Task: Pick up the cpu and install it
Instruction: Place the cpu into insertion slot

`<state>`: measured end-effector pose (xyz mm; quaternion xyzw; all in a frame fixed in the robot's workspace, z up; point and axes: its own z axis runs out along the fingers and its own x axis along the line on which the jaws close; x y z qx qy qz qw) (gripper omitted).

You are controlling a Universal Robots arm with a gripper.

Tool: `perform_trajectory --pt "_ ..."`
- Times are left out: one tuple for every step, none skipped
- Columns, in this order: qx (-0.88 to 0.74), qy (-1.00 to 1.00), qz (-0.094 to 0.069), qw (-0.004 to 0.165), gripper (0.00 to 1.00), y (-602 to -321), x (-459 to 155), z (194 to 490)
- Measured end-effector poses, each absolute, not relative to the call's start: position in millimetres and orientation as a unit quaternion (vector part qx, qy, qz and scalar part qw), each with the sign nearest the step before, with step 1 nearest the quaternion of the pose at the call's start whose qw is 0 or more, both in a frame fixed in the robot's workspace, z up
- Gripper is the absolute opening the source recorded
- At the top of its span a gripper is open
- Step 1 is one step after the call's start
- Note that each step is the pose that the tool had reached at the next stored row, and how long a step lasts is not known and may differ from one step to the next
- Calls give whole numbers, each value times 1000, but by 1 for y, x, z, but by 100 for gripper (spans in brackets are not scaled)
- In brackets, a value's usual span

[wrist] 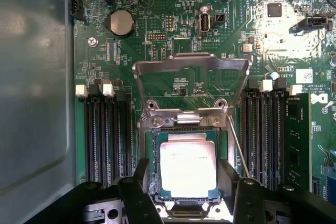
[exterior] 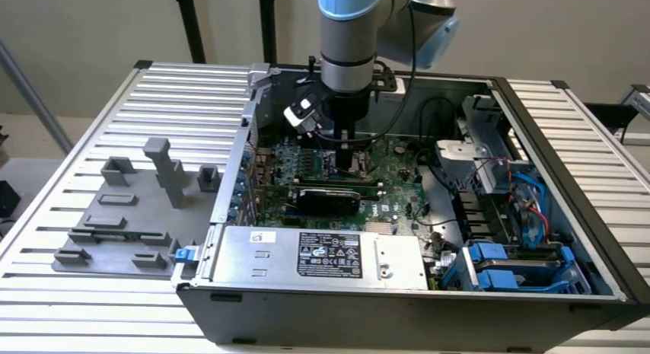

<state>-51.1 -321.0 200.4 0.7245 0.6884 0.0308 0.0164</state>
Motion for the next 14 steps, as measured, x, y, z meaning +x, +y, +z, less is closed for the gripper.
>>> perform_trajectory --pt "725 688 31 16 63 -321 -51 200" --pt "725 688 31 16 63 -322 -51 200" --pt "725 688 31 16 63 -322 -51 200" --pt "725 688 31 16 63 -322 -52 200" --pt "725 688 31 16 63 -322 -52 200" --pt "725 688 31 16 63 -322 -52 200" --pt "725 688 31 16 63 -322 -53 200" --pt "725 688 31 16 63 -322 -53 200" --pt "725 688 31 16 63 -322 -53 200" --pt "725 688 31 16 63 -322 -54 200" --pt "725 688 31 16 63 -322 -54 200" --pt "725 688 31 16 63 -322 -55 200" --pt "725 688 31 16 63 -322 -55 200" --pt "725 688 31 16 63 -322 -56 200"
